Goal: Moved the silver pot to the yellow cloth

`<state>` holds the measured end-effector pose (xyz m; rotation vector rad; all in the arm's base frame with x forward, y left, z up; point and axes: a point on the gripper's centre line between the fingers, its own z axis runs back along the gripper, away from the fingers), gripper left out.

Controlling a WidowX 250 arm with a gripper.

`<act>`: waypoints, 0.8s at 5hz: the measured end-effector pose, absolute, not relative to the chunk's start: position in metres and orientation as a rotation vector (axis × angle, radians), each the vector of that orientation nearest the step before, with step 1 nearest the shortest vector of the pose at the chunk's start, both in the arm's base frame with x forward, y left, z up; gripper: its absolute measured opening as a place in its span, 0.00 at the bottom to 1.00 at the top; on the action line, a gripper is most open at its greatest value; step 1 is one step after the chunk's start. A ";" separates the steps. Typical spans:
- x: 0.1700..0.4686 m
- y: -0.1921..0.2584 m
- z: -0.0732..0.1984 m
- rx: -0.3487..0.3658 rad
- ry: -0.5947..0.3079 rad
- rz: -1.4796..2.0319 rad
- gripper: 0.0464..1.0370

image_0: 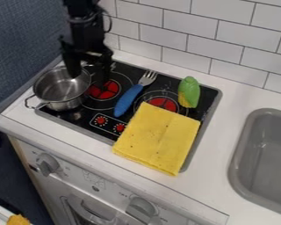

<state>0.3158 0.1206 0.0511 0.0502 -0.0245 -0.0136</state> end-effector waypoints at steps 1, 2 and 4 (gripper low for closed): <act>0.313 0.126 0.028 0.073 0.014 0.024 0.96; 0.312 0.127 0.015 0.103 0.043 0.037 0.91; 0.315 0.124 0.013 0.107 0.036 0.039 0.32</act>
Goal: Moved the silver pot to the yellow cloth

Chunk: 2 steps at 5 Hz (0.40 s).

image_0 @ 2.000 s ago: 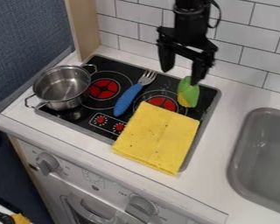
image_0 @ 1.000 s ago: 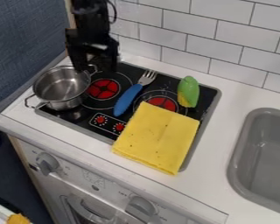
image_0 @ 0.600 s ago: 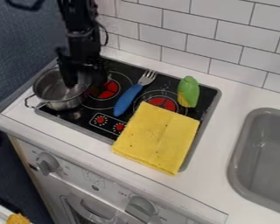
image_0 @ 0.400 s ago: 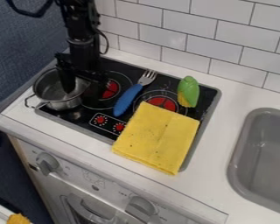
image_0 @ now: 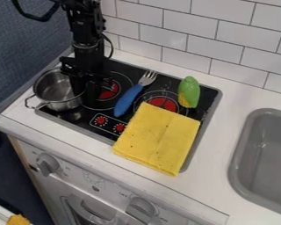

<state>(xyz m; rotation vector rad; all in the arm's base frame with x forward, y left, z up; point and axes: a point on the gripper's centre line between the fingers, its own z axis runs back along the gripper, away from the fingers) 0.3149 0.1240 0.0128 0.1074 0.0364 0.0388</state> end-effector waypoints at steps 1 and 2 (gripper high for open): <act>0.316 0.123 0.013 0.112 0.036 0.026 0.11; 0.315 0.121 0.016 0.107 0.030 0.032 0.04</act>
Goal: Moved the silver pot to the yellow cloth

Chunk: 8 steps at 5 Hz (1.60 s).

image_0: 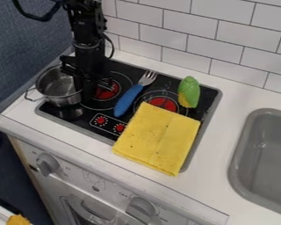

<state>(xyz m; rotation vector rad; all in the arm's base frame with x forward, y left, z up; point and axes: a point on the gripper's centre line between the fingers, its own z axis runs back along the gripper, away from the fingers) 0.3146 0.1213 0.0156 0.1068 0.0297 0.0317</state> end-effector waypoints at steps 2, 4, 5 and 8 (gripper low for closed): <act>0.314 0.075 0.088 0.092 -0.119 -0.063 0.03; 0.293 -0.022 0.080 0.032 -0.107 -0.377 0.03; 0.284 -0.054 0.054 0.033 -0.052 -0.450 0.03; 0.270 -0.070 0.012 0.028 0.031 -0.461 0.26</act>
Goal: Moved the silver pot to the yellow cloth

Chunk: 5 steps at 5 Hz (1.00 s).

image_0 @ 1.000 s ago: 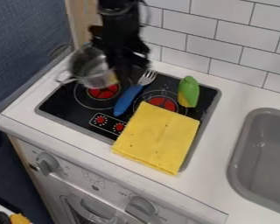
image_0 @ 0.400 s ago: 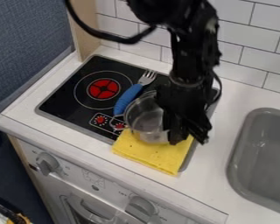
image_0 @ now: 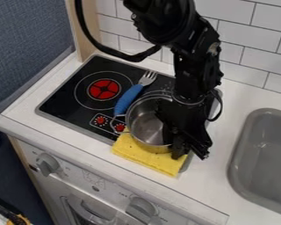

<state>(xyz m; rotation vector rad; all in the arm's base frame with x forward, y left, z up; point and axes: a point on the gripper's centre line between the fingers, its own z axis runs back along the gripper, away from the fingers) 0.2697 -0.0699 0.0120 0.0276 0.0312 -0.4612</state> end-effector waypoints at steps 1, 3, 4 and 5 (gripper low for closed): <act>0.268 -0.072 0.013 0.023 0.031 -0.454 0.55; 0.261 -0.058 0.076 0.036 -0.102 -0.301 0.98; 0.257 -0.035 0.089 0.016 -0.062 -0.102 0.97; 0.260 -0.022 0.092 -0.053 -0.038 -0.056 0.97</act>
